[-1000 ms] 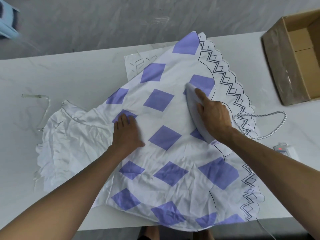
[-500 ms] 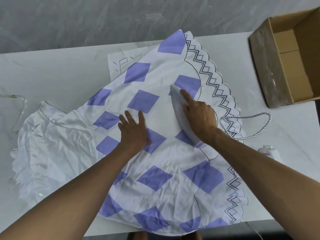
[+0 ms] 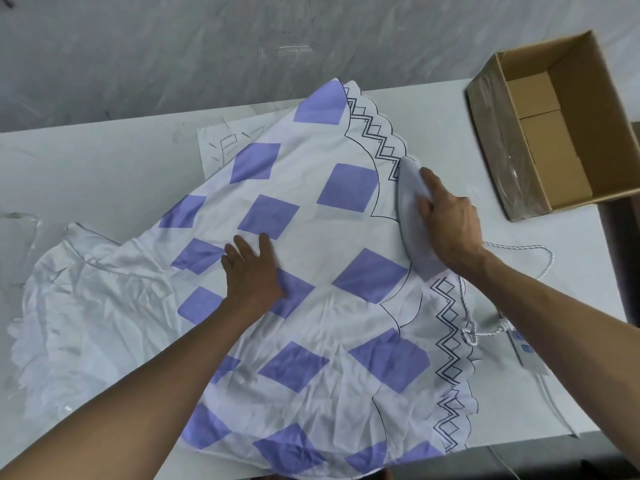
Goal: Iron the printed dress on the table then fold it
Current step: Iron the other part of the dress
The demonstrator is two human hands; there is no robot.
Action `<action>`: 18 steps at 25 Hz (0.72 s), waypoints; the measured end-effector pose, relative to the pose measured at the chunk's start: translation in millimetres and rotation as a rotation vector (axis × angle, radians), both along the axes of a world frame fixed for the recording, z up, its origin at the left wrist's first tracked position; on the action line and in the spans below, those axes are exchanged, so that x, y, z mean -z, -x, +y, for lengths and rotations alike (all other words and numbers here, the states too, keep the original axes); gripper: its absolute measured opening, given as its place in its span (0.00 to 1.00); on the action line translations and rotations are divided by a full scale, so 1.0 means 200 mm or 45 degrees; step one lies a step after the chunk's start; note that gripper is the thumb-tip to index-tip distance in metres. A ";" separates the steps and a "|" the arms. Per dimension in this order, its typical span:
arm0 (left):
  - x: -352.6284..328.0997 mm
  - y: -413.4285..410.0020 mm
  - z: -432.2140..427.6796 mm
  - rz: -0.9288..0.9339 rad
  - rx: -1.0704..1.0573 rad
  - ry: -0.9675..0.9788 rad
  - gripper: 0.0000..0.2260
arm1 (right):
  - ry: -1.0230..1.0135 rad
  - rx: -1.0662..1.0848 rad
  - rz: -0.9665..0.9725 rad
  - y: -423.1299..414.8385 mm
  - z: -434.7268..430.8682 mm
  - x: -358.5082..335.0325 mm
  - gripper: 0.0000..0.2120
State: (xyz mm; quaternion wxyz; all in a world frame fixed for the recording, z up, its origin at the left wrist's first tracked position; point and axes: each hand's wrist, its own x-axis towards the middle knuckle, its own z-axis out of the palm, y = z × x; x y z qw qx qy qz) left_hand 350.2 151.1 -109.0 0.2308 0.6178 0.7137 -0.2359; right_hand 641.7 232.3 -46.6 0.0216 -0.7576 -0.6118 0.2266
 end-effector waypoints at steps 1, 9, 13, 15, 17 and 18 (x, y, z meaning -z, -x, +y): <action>0.00 -0.01 -0.01 -0.038 -0.004 -0.079 0.48 | -0.007 -0.017 0.033 0.04 -0.01 -0.02 0.24; 0.04 -0.06 -0.04 -0.041 0.080 -0.049 0.46 | 0.063 -0.288 0.102 0.47 -0.15 0.08 0.23; 0.04 -0.05 -0.04 -0.021 0.071 -0.059 0.46 | 0.046 -0.215 0.015 0.34 -0.11 0.10 0.23; 0.04 -0.06 -0.03 -0.001 0.082 -0.064 0.46 | 0.025 -0.128 -0.011 0.22 -0.08 0.09 0.23; 0.04 -0.06 -0.03 0.026 0.091 -0.086 0.46 | -0.006 -0.029 -0.031 0.10 -0.04 0.09 0.23; 0.04 -0.06 -0.03 0.033 0.091 -0.105 0.46 | -0.016 0.006 -0.052 0.05 -0.02 0.10 0.23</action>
